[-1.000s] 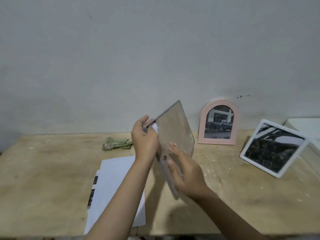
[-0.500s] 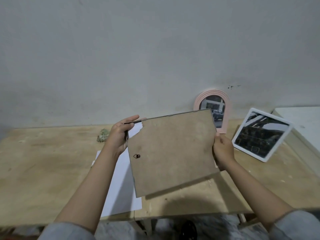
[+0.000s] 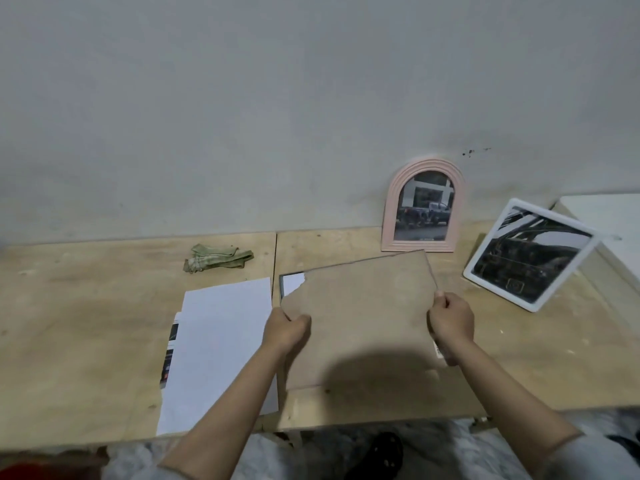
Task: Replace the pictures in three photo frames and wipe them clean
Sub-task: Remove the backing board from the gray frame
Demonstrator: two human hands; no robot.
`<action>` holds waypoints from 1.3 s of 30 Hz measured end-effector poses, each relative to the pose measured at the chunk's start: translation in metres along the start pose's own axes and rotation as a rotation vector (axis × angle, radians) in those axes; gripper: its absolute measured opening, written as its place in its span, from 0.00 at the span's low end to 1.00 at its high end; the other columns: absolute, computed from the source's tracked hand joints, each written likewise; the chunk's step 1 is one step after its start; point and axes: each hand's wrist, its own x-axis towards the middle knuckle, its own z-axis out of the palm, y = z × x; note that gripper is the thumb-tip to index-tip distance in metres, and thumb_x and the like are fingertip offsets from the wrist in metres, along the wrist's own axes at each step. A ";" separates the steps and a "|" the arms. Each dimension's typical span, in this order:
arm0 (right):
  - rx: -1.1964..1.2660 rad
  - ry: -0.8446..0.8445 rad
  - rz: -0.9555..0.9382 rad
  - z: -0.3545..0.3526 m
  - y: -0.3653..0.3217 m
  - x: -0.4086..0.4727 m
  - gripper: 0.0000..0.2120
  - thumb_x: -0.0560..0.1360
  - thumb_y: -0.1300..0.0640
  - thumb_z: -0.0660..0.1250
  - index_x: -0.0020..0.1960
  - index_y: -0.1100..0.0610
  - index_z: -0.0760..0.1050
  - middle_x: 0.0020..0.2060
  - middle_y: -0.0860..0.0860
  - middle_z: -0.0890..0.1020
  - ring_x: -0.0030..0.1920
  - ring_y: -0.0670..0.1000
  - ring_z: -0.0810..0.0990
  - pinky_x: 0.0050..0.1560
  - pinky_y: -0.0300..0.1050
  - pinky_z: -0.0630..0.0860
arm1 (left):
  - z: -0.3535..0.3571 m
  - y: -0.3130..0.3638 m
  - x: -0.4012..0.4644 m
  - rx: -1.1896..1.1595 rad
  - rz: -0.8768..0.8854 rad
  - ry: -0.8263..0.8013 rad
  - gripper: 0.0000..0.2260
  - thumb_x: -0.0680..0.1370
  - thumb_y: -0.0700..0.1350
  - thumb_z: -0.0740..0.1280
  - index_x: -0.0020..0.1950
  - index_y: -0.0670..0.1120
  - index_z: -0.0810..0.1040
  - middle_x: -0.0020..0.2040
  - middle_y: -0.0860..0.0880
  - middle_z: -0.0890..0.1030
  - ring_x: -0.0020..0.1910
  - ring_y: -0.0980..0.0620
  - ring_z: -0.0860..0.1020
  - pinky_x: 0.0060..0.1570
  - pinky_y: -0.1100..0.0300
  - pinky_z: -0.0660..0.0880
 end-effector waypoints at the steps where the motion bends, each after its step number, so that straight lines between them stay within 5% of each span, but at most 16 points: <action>1: -0.016 -0.028 -0.008 0.004 0.004 -0.003 0.14 0.79 0.52 0.56 0.41 0.58 0.73 0.37 0.57 0.79 0.40 0.61 0.77 0.40 0.51 0.74 | 0.006 -0.003 -0.001 0.036 -0.001 0.001 0.14 0.70 0.50 0.68 0.51 0.43 0.73 0.47 0.47 0.79 0.45 0.48 0.77 0.44 0.58 0.74; 3: -0.085 -0.126 -0.055 0.009 0.014 -0.007 0.11 0.78 0.51 0.60 0.55 0.56 0.74 0.47 0.56 0.81 0.47 0.60 0.78 0.45 0.50 0.75 | 0.016 -0.009 -0.002 0.104 0.005 -0.007 0.20 0.70 0.52 0.69 0.55 0.43 0.70 0.51 0.47 0.77 0.50 0.46 0.77 0.49 0.55 0.75; 5: -0.165 -0.215 -0.117 0.011 0.023 -0.006 0.20 0.76 0.48 0.64 0.64 0.57 0.69 0.54 0.56 0.80 0.53 0.60 0.78 0.49 0.50 0.75 | 0.025 -0.013 0.003 0.177 -0.005 -0.018 0.29 0.68 0.57 0.69 0.61 0.40 0.68 0.57 0.45 0.76 0.56 0.43 0.76 0.55 0.51 0.75; 9: -0.129 -0.370 -0.172 0.014 0.037 -0.003 0.29 0.72 0.49 0.71 0.68 0.56 0.63 0.60 0.57 0.75 0.59 0.59 0.75 0.52 0.48 0.71 | 0.036 -0.019 0.006 0.301 -0.002 -0.033 0.46 0.64 0.65 0.66 0.72 0.38 0.58 0.69 0.40 0.67 0.67 0.40 0.69 0.64 0.48 0.70; 12: -0.162 -0.484 -0.137 0.019 0.048 0.003 0.39 0.67 0.47 0.74 0.70 0.56 0.58 0.64 0.58 0.70 0.62 0.60 0.73 0.53 0.49 0.71 | 0.042 -0.022 0.002 0.381 0.054 -0.087 0.50 0.67 0.64 0.65 0.76 0.36 0.47 0.77 0.37 0.50 0.75 0.39 0.55 0.71 0.51 0.60; 16: -0.423 -0.587 -0.213 0.030 0.067 0.012 0.55 0.66 0.39 0.72 0.75 0.63 0.43 0.76 0.62 0.47 0.76 0.59 0.45 0.74 0.56 0.55 | 0.052 -0.028 -0.001 0.414 0.091 -0.117 0.49 0.73 0.59 0.67 0.76 0.35 0.39 0.77 0.39 0.35 0.77 0.43 0.40 0.73 0.56 0.51; 21: -0.697 -0.569 -0.322 0.045 0.056 0.000 0.50 0.71 0.31 0.59 0.76 0.60 0.40 0.75 0.62 0.37 0.75 0.61 0.35 0.72 0.62 0.45 | 0.052 -0.037 0.000 0.467 0.127 -0.140 0.48 0.74 0.57 0.66 0.76 0.36 0.36 0.76 0.40 0.32 0.76 0.45 0.34 0.73 0.57 0.45; 25: -0.781 -0.653 -0.531 0.067 0.028 -0.010 0.52 0.62 0.27 0.41 0.77 0.59 0.43 0.75 0.62 0.41 0.75 0.61 0.39 0.73 0.60 0.48 | 0.050 -0.051 -0.012 0.530 0.152 -0.139 0.48 0.75 0.60 0.64 0.76 0.36 0.36 0.76 0.39 0.35 0.76 0.44 0.35 0.75 0.54 0.44; 30: -0.814 -0.823 -0.743 0.113 -0.017 -0.019 0.41 0.73 0.39 0.53 0.77 0.59 0.43 0.75 0.63 0.40 0.76 0.60 0.41 0.71 0.58 0.55 | 0.048 -0.065 -0.034 0.608 0.100 -0.132 0.45 0.77 0.60 0.61 0.75 0.36 0.34 0.76 0.39 0.32 0.75 0.43 0.34 0.74 0.52 0.44; 32: -0.835 -0.887 -0.799 0.128 -0.032 -0.023 0.41 0.72 0.37 0.50 0.77 0.57 0.44 0.75 0.61 0.40 0.76 0.59 0.41 0.72 0.60 0.51 | 0.050 -0.066 -0.040 0.602 0.068 -0.123 0.44 0.77 0.59 0.59 0.75 0.36 0.33 0.76 0.39 0.33 0.76 0.42 0.35 0.74 0.49 0.46; 35: -0.864 -1.024 -0.887 0.154 -0.054 -0.027 0.38 0.76 0.42 0.58 0.77 0.55 0.44 0.76 0.58 0.39 0.76 0.56 0.37 0.73 0.60 0.44 | 0.051 -0.068 -0.045 0.573 0.014 -0.101 0.45 0.77 0.62 0.59 0.75 0.37 0.34 0.76 0.40 0.33 0.76 0.43 0.35 0.74 0.48 0.46; 39: -0.940 -1.054 -0.989 0.170 -0.074 -0.032 0.42 0.75 0.38 0.60 0.77 0.56 0.42 0.76 0.59 0.40 0.76 0.58 0.38 0.73 0.60 0.44 | 0.049 -0.069 -0.046 0.526 -0.020 -0.120 0.57 0.64 0.76 0.53 0.75 0.38 0.34 0.74 0.45 0.30 0.76 0.45 0.35 0.74 0.46 0.45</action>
